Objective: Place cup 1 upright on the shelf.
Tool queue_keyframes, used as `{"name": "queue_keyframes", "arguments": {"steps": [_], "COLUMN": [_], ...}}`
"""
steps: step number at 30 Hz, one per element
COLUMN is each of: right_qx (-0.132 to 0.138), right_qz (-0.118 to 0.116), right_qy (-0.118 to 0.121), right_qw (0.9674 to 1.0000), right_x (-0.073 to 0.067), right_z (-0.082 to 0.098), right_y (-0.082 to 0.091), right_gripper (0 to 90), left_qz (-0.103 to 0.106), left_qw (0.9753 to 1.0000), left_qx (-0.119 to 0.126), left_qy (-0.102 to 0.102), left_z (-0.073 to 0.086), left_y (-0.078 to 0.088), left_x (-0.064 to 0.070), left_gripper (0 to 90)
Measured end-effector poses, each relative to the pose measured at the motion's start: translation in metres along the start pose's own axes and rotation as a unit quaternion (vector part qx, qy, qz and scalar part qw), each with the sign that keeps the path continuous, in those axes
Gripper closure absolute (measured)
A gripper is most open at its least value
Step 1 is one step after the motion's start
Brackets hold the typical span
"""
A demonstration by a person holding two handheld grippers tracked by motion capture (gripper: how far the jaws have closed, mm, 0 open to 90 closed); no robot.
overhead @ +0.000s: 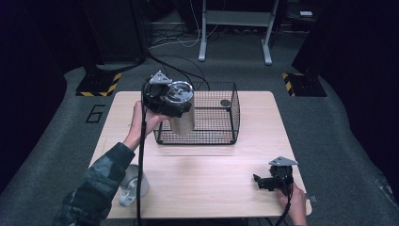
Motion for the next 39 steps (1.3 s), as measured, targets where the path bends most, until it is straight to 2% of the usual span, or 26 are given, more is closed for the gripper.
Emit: {"name": "queue_keyframes", "arguments": {"steps": [15, 18, 24, 28, 30, 32, 39], "right_qx": [0.0, 0.0, 0.0, 0.0, 0.0, 0.001, 0.001], "right_qz": [-0.001, 0.0, -0.001, -0.001, 0.0, -0.001, -0.003], "right_qy": [0.003, 0.003, 0.002, 0.003, 0.003, -0.002, -0.002], "right_qw": [1.0, 1.0, 1.0, 1.0, 1.0, 1.0, 1.0], "right_x": [0.0, 0.0, 0.0, 0.0, 0.0, 0.0, -0.001], "right_z": [0.0, 0.0, 0.0, 0.0, 0.0, 0.0, 0.0], "right_y": [0.0, 0.0, 0.0, 0.0, 0.0, 0.0, 0.0], "right_gripper": [0.0, 0.0, 0.0, 0.0, 0.0, 0.0, 0.0], "left_qz": [-0.013, -0.015, -0.02, -0.026, -0.029, -0.031, -0.032], "left_qw": [0.9999, 0.9998, 0.9996, 0.9992, 0.9991, 0.9989, 0.9986], "left_qx": [-0.01, -0.009, -0.02, -0.02, -0.031, -0.034, -0.039], "left_qy": [0.001, 0.008, 0.01, 0.021, 0.009, 0.006, 0.018], "left_z": [-0.013, -0.015, -0.016, -0.017, -0.016, -0.016, -0.015], "left_y": [-0.023, -0.029, -0.04, -0.05, -0.054, -0.059, -0.071], "left_x": [-0.014, -0.016, -0.024, -0.028, -0.03, -0.031, -0.036], "left_gripper": [3.7, 3.7, 3.7, 3.7, 3.7, 3.7, 3.7]}}
Point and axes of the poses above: each handheld gripper's, and its own axes: y roughly backward along the jaws, z roughly out of its underside, x roughly to its right, the point moved 6 cm from there along -y, roughly forward along the jaws, and after that the axes turned 3 degrees about -y, right-handed, at the moved point
